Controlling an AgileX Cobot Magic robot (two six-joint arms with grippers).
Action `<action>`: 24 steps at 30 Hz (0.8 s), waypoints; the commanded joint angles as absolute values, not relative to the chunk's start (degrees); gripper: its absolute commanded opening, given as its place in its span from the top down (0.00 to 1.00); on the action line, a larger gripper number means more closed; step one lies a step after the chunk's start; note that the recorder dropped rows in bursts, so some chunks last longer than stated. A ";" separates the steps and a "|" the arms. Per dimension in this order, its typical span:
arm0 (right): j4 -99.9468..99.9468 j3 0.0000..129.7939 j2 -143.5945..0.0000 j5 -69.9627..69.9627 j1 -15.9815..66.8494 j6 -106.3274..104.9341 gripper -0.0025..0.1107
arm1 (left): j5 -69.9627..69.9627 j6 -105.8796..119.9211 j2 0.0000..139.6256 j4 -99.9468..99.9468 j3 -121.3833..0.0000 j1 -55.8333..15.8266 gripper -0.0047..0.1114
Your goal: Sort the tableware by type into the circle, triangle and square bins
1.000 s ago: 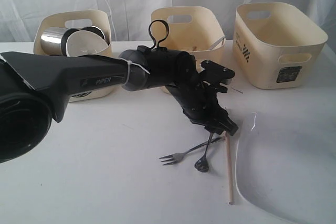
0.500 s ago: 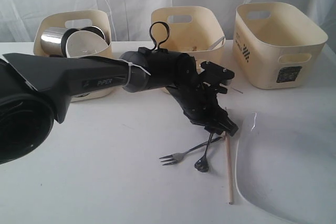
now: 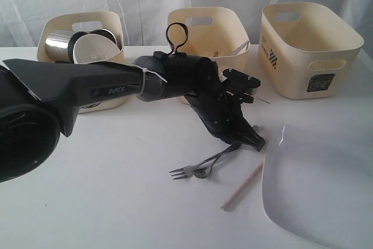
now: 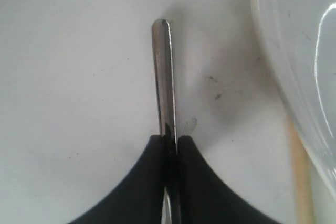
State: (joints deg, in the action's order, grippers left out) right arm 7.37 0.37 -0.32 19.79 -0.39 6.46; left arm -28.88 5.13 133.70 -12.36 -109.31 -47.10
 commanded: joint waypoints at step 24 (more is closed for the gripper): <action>7.29 0.00 0.00 19.65 -0.57 6.30 0.98 | -40.39 7.87 119.44 -5.99 -108.78 -47.27 0.74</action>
